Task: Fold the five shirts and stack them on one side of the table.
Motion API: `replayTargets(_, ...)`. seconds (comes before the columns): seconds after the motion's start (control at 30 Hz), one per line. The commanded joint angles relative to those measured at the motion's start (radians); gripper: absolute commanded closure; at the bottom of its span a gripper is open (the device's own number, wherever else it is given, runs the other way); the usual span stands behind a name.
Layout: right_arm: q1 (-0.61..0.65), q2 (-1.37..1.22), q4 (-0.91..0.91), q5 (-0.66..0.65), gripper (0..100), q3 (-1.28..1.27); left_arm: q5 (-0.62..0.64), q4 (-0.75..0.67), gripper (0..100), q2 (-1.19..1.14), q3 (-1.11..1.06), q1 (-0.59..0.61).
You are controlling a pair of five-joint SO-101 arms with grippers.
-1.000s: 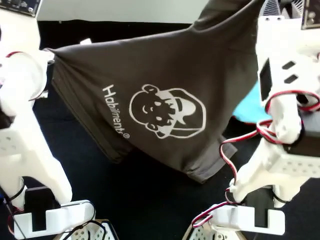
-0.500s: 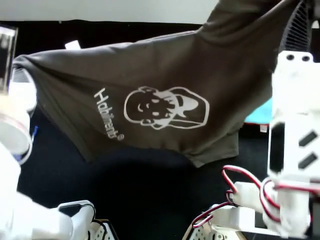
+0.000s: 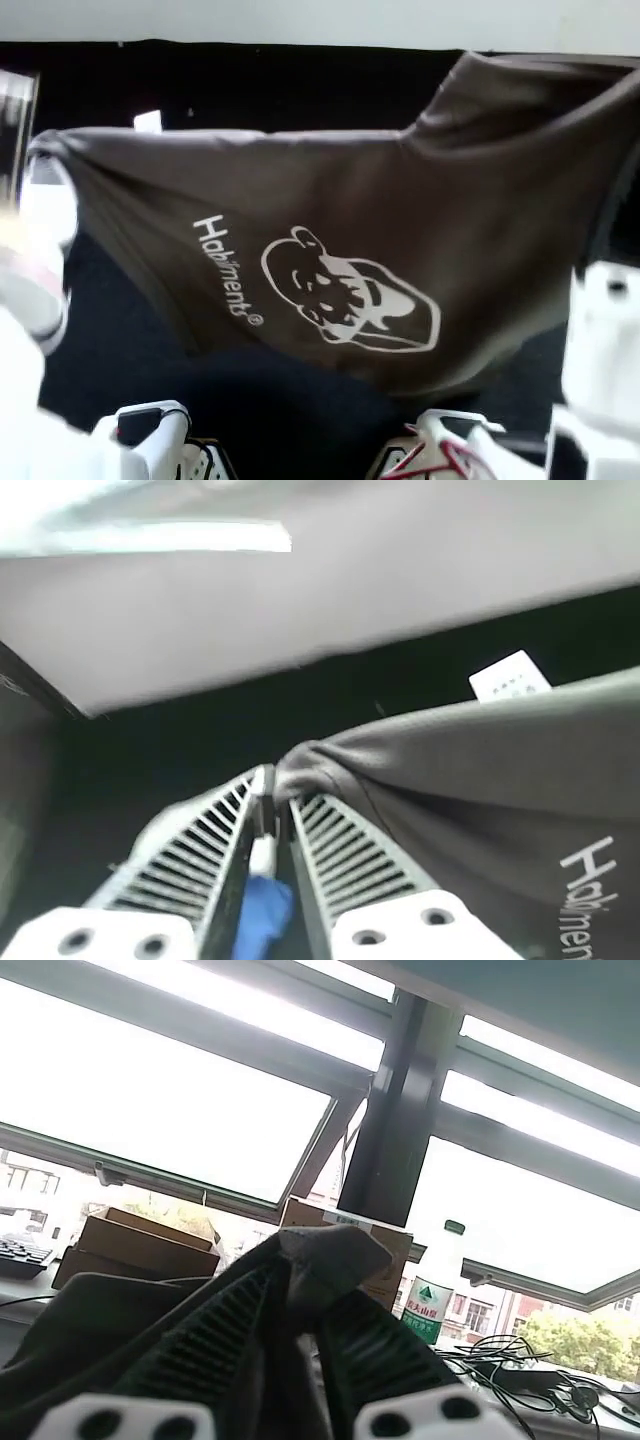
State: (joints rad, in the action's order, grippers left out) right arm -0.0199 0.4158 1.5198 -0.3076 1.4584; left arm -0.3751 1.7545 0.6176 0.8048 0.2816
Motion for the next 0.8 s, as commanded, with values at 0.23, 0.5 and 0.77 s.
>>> replayTargets(0.23, -0.005, 0.093, -0.117, -0.011, 99.3, -0.237, -0.017, 0.000, 99, 0.137, -0.007, 0.015)
replayTargets(0.5, -0.004, 0.091, -0.410, 0.028, 99.3, -0.822, -0.072, -0.120, 99, -0.010, -0.315, 0.013)
replayTargets(0.77, 0.024, 0.068, -0.846, 0.041, 99.3, -1.460, -0.072, -0.399, 99, -0.340, -0.443, 0.013)
